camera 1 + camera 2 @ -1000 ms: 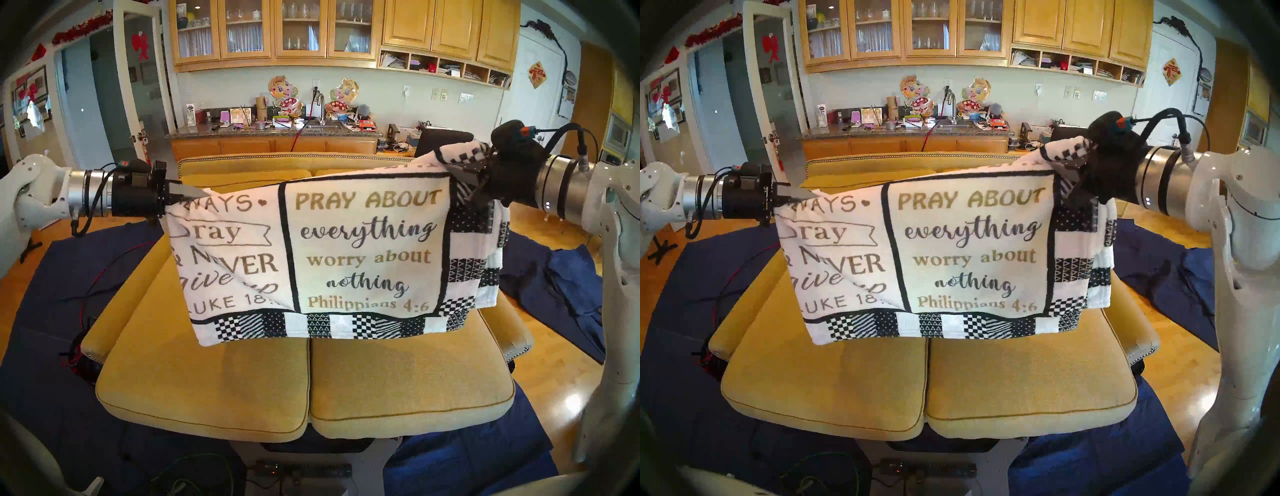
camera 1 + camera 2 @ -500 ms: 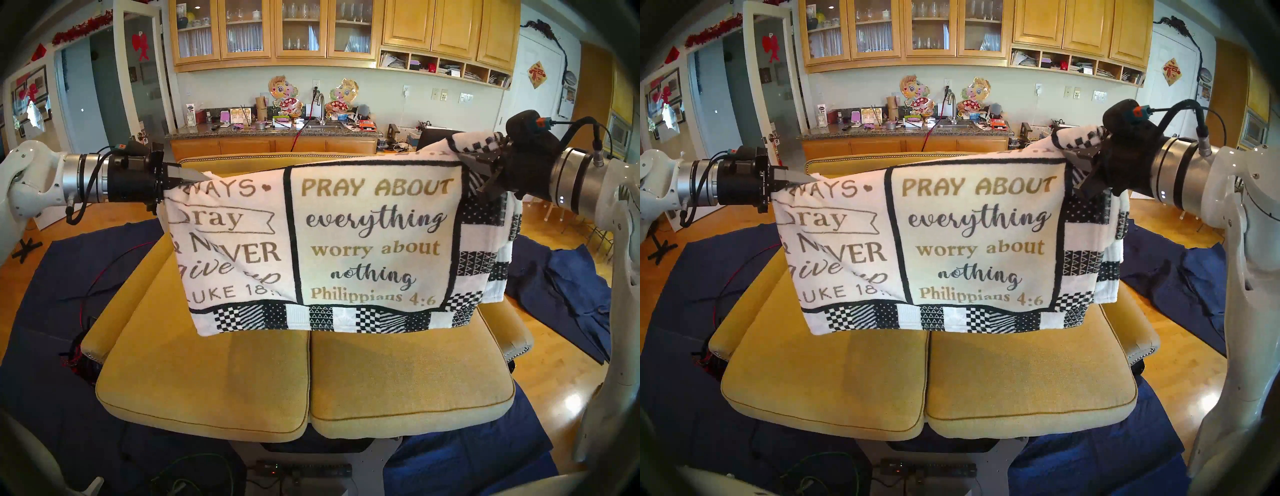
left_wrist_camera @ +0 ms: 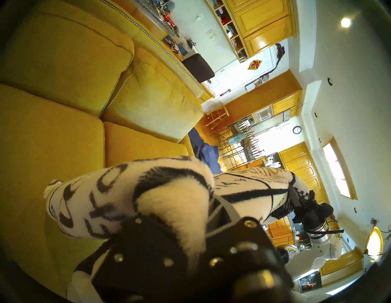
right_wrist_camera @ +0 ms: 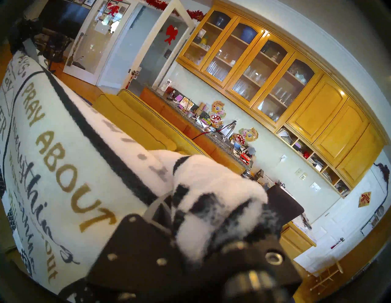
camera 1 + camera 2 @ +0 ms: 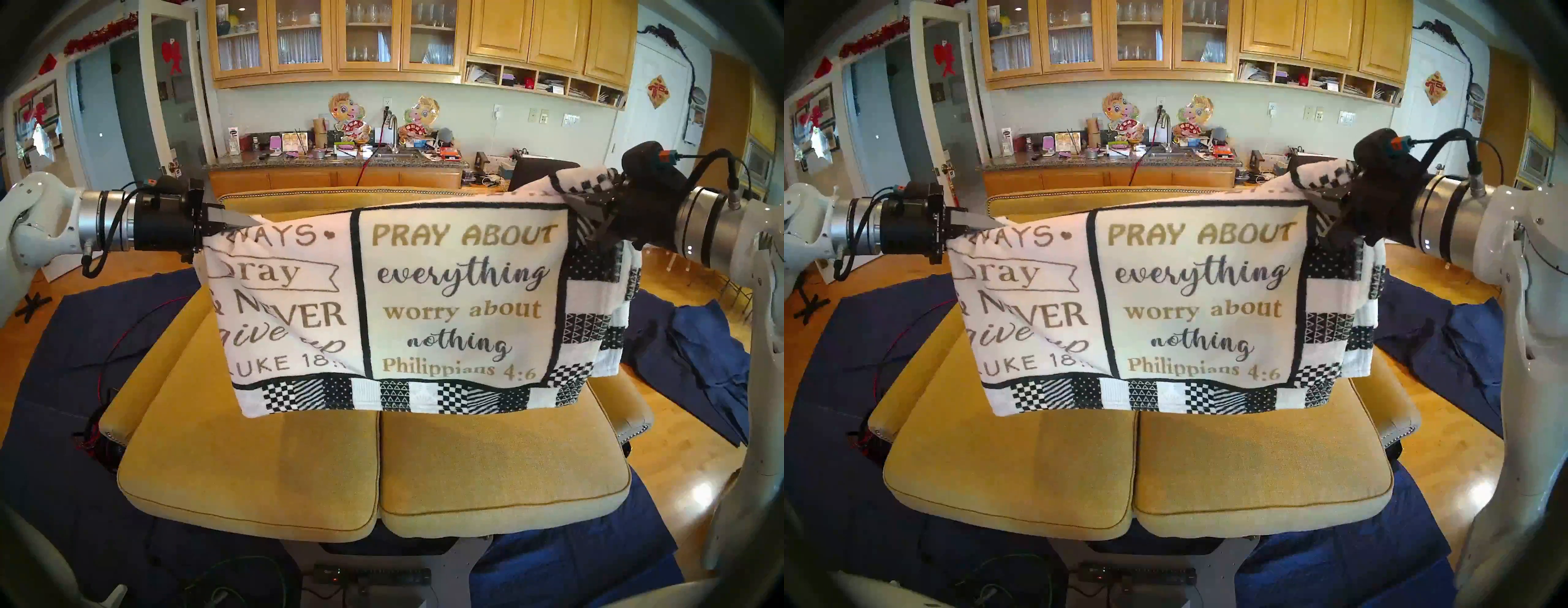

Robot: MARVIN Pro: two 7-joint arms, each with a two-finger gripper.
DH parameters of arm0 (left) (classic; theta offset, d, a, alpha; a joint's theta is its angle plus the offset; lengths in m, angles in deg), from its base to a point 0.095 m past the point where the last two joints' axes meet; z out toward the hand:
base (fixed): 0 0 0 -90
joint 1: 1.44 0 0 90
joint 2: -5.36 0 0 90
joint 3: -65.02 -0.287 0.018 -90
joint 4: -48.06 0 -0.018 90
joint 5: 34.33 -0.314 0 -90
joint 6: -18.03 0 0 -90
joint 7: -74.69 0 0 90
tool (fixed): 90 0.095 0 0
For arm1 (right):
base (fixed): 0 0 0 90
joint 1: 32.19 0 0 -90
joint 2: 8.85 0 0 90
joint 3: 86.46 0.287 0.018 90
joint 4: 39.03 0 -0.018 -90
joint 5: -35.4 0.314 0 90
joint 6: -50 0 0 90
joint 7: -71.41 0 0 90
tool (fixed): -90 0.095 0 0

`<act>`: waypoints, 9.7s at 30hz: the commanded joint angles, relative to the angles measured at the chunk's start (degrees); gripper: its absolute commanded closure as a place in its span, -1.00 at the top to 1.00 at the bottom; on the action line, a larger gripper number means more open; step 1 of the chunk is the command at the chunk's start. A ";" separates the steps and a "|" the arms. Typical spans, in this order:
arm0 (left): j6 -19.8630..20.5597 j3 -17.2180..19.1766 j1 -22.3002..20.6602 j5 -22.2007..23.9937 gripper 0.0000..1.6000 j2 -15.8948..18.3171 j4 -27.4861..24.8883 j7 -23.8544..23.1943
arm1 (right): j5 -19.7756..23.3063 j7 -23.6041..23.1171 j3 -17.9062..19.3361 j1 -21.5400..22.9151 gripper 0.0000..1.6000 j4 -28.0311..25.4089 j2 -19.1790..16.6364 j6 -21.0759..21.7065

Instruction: Fold the blanket in half twice

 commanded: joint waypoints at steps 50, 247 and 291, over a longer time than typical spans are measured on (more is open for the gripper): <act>-0.12 5.35 6.62 15.82 -1.00 0.50 -3.46 15.57 | -4.37 6.58 2.76 -6.17 -1.00 10.66 5.56 -0.05; -45.67 -21.10 -30.90 9.30 -1.00 -51.48 27.87 48.86 | -9.87 21.20 -28.51 30.29 -1.00 63.11 15.67 -0.68; -50.71 -24.26 -45.83 -3.98 1.00 -62.22 49.34 49.53 | -14.00 29.87 -30.35 39.56 1.00 70.42 21.31 -1.45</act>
